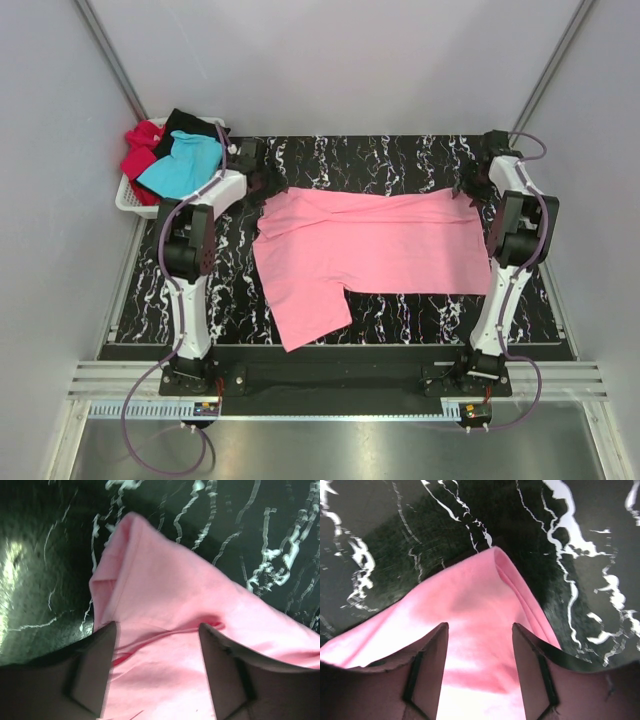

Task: Fold and stack the t-shirts
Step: Fold the tshirt

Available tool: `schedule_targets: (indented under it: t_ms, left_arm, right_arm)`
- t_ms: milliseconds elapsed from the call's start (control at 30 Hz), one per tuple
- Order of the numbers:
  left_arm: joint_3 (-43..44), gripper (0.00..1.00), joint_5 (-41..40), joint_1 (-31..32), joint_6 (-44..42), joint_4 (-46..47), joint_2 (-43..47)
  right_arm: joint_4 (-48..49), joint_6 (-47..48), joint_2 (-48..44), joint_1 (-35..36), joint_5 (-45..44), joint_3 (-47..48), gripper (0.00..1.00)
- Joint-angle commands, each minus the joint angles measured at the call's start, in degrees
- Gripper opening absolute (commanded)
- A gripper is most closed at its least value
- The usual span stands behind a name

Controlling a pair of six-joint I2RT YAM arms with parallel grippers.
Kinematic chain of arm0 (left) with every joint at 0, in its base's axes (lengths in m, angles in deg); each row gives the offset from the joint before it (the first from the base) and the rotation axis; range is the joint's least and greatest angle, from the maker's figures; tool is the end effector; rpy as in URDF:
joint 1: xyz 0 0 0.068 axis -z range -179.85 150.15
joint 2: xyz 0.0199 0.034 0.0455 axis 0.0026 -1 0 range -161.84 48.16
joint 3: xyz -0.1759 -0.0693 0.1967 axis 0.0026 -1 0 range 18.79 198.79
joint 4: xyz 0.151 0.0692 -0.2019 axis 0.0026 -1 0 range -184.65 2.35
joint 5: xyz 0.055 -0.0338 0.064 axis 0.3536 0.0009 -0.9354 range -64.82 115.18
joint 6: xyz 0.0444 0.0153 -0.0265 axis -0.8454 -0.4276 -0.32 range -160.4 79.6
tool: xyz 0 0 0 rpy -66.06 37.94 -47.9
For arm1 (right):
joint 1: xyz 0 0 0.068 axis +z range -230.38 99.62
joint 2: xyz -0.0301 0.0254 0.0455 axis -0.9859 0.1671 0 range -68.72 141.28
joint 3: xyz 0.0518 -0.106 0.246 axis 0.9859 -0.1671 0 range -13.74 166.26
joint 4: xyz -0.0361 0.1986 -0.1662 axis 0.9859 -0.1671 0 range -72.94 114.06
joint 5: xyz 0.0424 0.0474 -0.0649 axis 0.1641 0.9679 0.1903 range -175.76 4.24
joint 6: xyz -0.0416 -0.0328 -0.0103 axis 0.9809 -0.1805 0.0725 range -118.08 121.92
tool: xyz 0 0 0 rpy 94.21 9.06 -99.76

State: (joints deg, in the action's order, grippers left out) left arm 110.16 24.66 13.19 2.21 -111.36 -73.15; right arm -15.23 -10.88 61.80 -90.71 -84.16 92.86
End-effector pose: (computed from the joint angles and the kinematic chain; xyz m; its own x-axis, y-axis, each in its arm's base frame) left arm 0.4525 -0.1045 0.1805 -0.7266 -0.5266 -0.4413 -0.3689 0.8409 -0.3960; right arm 0.4814 -0.0867 0.1719 -0.8194 0.3744 -0.4341 0.3572 0.9257 0.1243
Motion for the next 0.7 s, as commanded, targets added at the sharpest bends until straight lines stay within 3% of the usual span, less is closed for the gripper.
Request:
schedule_targets:
  t_ms: [0, 67, 233, 400, 667]
  left_arm:
    - [6.3, 0.75, -1.9, -0.1, -11.9, -3.5, 6.1]
    - [6.5, 0.81, -3.4, 0.8, -15.7, -5.1, 7.7]
    - [2.0, 0.84, -8.0, 4.9, -18.6, -10.7, 11.9]
    - [-7.3, 0.82, -8.3, 4.8, -8.4, -10.6, 14.9]
    - [-13.2, 0.79, -6.3, -0.8, 6.0, -6.4, 17.9]
  right_arm:
    - [-2.5, 1.2, -8.2, -0.6, 1.8, 4.5, 0.62]
    - [-3.4, 0.1, -10.1, -0.6, 1.6, 3.1, 0.62]
    - [-4.4, -2.1, -15.9, -0.6, -1.3, -4.0, 0.65]
    - [-4.4, -3.4, -16.7, -0.6, -3.6, -10.7, 0.66]
    - [-4.0, -2.9, -16.5, -0.6, -5.9, -13.3, 0.65]
